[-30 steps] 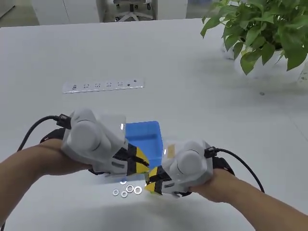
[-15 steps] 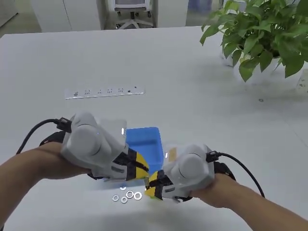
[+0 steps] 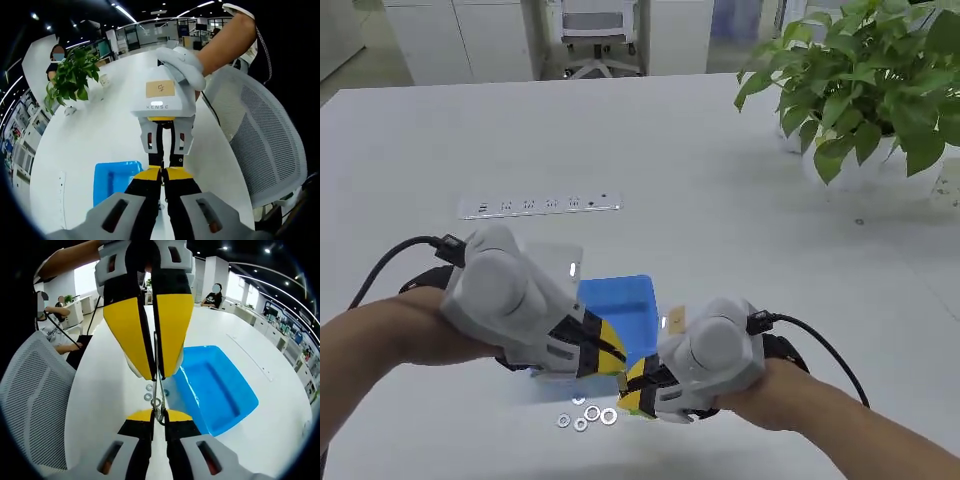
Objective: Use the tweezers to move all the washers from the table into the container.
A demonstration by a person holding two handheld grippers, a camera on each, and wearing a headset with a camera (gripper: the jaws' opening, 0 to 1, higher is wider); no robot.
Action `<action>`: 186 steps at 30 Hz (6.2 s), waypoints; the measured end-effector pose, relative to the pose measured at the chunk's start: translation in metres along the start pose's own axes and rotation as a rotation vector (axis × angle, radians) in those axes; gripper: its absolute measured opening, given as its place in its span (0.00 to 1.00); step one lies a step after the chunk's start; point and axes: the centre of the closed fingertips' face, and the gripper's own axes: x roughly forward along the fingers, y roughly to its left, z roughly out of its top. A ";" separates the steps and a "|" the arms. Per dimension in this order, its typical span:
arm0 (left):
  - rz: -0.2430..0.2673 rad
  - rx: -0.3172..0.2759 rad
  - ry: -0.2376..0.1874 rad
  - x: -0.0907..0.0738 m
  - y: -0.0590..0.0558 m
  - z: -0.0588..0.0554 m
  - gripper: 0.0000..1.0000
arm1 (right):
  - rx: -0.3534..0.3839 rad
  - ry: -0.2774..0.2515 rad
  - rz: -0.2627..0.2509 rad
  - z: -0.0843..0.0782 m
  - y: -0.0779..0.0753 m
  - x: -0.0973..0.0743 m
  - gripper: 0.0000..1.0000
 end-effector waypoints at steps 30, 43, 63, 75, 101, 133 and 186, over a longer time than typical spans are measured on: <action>0.060 0.062 0.011 -0.030 0.039 0.017 0.06 | -0.077 -0.011 -0.051 0.038 -0.045 -0.016 0.09; 0.068 0.080 0.017 -0.026 0.060 0.013 0.06 | -0.075 -0.014 -0.064 0.036 -0.067 -0.011 0.09; 0.056 0.058 0.017 -0.008 0.087 -0.007 0.06 | -0.029 -0.021 -0.049 0.020 -0.094 0.008 0.10; 0.038 0.047 0.032 0.007 0.093 -0.020 0.06 | -0.016 -0.003 -0.023 0.005 -0.100 0.021 0.10; 0.037 0.024 0.046 0.011 0.096 -0.032 0.06 | -0.036 0.036 -0.012 -0.001 -0.104 0.031 0.11; 0.070 0.036 0.049 -0.028 0.065 -0.005 0.06 | -0.084 -0.009 -0.047 0.035 -0.073 0.004 0.11; 0.023 0.006 0.081 -0.016 -0.002 -0.027 0.06 | -0.065 -0.013 -0.002 0.013 0.001 0.020 0.11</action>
